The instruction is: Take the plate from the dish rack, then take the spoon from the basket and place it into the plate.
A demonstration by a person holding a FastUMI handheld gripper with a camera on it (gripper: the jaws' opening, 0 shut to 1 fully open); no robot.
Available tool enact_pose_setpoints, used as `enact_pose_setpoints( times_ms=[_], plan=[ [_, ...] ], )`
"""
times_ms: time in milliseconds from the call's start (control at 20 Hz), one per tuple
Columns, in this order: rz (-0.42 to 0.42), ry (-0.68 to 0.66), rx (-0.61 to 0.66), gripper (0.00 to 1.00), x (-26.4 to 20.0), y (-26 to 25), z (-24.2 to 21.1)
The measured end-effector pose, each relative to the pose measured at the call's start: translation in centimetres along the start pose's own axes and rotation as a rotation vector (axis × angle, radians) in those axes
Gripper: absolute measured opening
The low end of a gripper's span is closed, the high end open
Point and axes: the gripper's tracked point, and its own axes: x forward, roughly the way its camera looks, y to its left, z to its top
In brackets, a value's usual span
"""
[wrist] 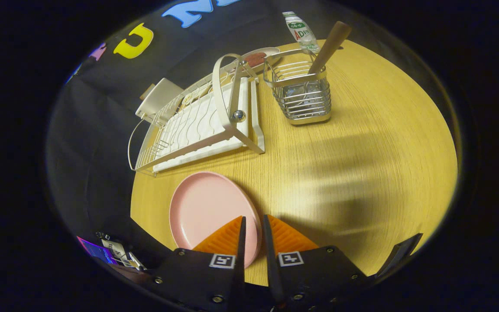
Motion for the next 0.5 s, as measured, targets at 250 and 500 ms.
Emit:
enact_pose_setpoints(
  times_ms=[250,500],
  plan=[
    [-0.133,-0.263,-0.166,0.25,-4.7,-2.5,4.7],
    [-0.189,-0.497,-0.192,0.25,-8.4,-4.7,8.8]
  ],
)
